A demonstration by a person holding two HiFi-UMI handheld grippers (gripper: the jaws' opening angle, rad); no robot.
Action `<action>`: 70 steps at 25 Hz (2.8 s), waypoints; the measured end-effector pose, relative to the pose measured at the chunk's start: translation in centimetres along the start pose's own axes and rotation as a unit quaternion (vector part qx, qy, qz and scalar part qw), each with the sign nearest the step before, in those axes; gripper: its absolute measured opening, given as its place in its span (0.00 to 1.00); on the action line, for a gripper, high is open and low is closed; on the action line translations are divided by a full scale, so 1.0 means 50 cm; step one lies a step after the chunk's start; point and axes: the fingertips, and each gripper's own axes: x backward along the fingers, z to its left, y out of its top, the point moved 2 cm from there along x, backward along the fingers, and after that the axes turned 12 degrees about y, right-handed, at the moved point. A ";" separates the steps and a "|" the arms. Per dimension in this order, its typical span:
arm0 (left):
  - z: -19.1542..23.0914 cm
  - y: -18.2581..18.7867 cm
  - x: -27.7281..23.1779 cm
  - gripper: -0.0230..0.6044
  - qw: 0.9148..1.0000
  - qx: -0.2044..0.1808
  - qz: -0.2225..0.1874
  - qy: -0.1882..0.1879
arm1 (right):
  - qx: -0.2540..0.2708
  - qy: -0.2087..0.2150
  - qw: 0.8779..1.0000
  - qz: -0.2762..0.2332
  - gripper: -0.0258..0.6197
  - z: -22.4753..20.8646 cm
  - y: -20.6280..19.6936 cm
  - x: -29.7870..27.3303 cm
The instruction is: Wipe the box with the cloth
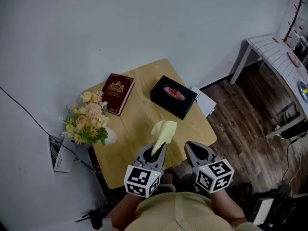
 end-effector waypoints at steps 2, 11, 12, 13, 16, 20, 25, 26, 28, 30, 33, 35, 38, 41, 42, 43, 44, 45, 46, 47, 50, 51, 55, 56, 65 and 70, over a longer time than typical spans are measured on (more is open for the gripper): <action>0.007 0.002 -0.011 0.09 1.000 -0.003 0.001 0.001 | 0.000 -0.002 1.000 0.003 0.09 -0.006 0.003 -0.007; 0.058 0.026 -0.069 0.09 0.999 0.002 -0.006 0.048 | -0.001 0.008 1.000 0.007 0.09 -0.066 0.041 -0.058; 0.064 0.029 -0.080 0.09 0.999 0.004 -0.003 0.053 | -0.001 0.010 1.000 0.008 0.09 -0.075 0.047 -0.064; 0.069 0.032 -0.090 0.09 0.998 0.006 -0.002 0.058 | 0.000 0.014 1.000 0.010 0.09 -0.084 0.054 -0.070; 0.083 0.043 -0.123 0.09 0.997 0.015 0.000 0.070 | 0.010 0.026 0.999 0.019 0.09 -0.107 0.073 -0.085; 0.093 0.070 -0.163 0.09 0.997 0.011 -0.006 0.082 | 0.016 0.041 0.999 0.027 0.09 -0.138 0.095 -0.097; 0.102 0.098 -0.218 0.09 0.995 -0.001 -0.007 0.097 | 0.021 0.059 0.997 0.035 0.09 -0.182 0.123 -0.119; 0.104 0.101 -0.228 0.09 0.995 0.001 -0.005 0.099 | 0.021 0.062 0.997 0.034 0.09 -0.189 0.130 -0.123; 0.109 0.106 -0.246 0.09 0.994 0.002 -0.002 0.105 | 0.022 0.067 0.997 0.035 0.09 -0.205 0.141 -0.131; 0.115 0.109 -0.262 0.09 0.994 0.002 0.001 0.112 | 0.021 0.072 0.997 0.037 0.09 -0.221 0.146 -0.138; 0.126 0.116 -0.288 0.09 0.993 -0.002 0.006 0.122 | 0.018 0.078 0.996 0.044 0.09 -0.244 0.149 -0.147; 0.136 0.122 -0.308 0.09 0.991 -0.005 0.008 0.132 | 0.017 0.082 0.995 0.049 0.09 -0.259 0.151 -0.152; 0.152 0.128 -0.333 0.09 0.988 -0.018 0.014 0.153 | 0.014 0.089 0.994 0.054 0.09 -0.281 0.155 -0.160; 0.158 0.130 -0.355 0.09 0.986 -0.039 0.026 0.163 | 0.008 0.095 0.994 0.058 0.09 -0.301 0.160 -0.170; 0.159 0.129 -0.361 0.09 0.985 -0.041 0.030 0.163 | 0.006 0.098 0.993 0.059 0.09 -0.305 0.161 -0.173; 0.161 0.128 -0.368 0.09 0.985 -0.041 0.034 0.163 | 0.004 0.102 0.993 0.060 0.09 -0.308 0.161 -0.177; 0.165 0.127 -0.374 0.09 0.985 -0.039 0.038 0.166 | 0.003 0.106 0.992 0.062 0.09 -0.311 0.161 -0.181; 0.169 0.126 -0.380 0.09 0.984 -0.038 0.041 0.170 | 0.002 0.110 0.992 0.064 0.09 -0.315 0.160 -0.184; 0.174 0.126 -0.385 0.09 0.983 -0.038 0.044 0.176 | 0.002 0.113 0.991 0.067 0.09 -0.319 0.159 -0.187; 0.179 0.126 -0.391 0.09 0.982 -0.037 0.047 0.181 | 0.001 0.115 0.991 0.070 0.09 -0.324 0.157 -0.189; 0.191 0.129 -0.410 0.09 0.979 -0.036 0.056 0.193 | -0.004 0.117 0.990 0.076 0.09 -0.343 0.156 -0.194; 0.194 0.130 -0.415 0.09 0.978 -0.037 0.059 0.196 | -0.006 0.120 0.990 0.077 0.09 -0.347 0.156 -0.196; 0.201 0.123 -0.432 0.09 0.975 -0.037 0.078 0.204 | -0.011 0.135 0.988 0.079 0.09 -0.353 0.155 -0.199; 0.201 0.120 -0.436 0.09 0.975 -0.037 0.083 0.205 | -0.012 0.138 0.987 0.081 0.09 -0.355 0.152 -0.199; 0.181 0.103 -0.452 0.09 0.977 -0.040 0.102 0.180 | -0.022 0.137 0.986 0.090 0.09 -0.365 0.138 -0.205; 0.148 0.092 -0.449 0.09 0.982 -0.046 0.107 0.146 | -0.023 0.132 0.987 0.088 0.09 -0.354 0.135 -0.208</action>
